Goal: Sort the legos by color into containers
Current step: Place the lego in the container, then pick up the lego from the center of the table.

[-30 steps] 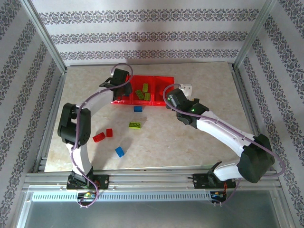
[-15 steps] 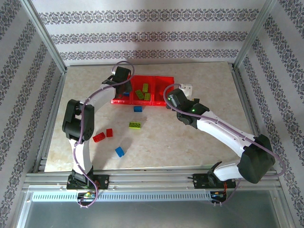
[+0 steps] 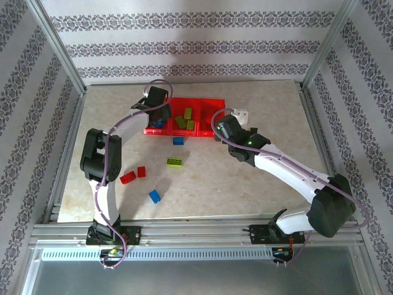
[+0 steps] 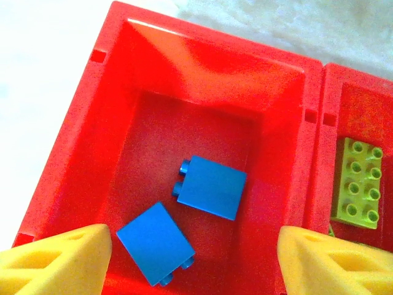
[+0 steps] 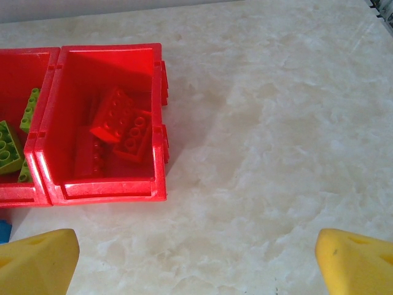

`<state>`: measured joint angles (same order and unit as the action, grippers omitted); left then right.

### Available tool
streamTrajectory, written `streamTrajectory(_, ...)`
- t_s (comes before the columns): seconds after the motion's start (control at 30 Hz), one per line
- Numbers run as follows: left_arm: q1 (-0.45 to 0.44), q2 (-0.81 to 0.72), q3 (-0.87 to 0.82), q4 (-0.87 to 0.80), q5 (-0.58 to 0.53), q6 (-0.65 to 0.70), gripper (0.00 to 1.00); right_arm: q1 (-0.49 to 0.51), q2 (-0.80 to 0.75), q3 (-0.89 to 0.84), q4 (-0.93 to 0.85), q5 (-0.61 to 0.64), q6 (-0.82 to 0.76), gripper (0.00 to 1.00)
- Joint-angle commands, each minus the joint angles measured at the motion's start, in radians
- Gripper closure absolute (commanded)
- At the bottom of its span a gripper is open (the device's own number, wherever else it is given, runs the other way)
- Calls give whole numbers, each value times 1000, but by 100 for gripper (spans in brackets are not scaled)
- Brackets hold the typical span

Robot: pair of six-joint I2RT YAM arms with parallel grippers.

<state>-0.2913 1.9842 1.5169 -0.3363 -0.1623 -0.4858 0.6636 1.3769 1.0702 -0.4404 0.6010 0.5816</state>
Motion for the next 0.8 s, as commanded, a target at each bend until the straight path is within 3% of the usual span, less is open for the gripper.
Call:
streamTrajectory(0.0, 12, -63, -27, -3, -8, -8, 25, 5, -16, -17, 3, -5, 16, 2)
streamTrajectory(0.07, 13, -87, -47, 6, -2, -14, 22, 7, -14, -17, 3, -6, 17, 2)
streamTrajectory(0.23, 14, -163, -100, 27, 0, -29, 0, 12, 0, -13, 7, -19, 15, 2)
streamTrajectory(0.53, 33, -323, -256, 72, -17, -83, 0, 39, 79, 14, 46, -134, -50, 2)
streamTrajectory(0.77, 64, -467, -414, 91, -47, -97, 0, 104, 236, 125, 23, -218, -121, 2)
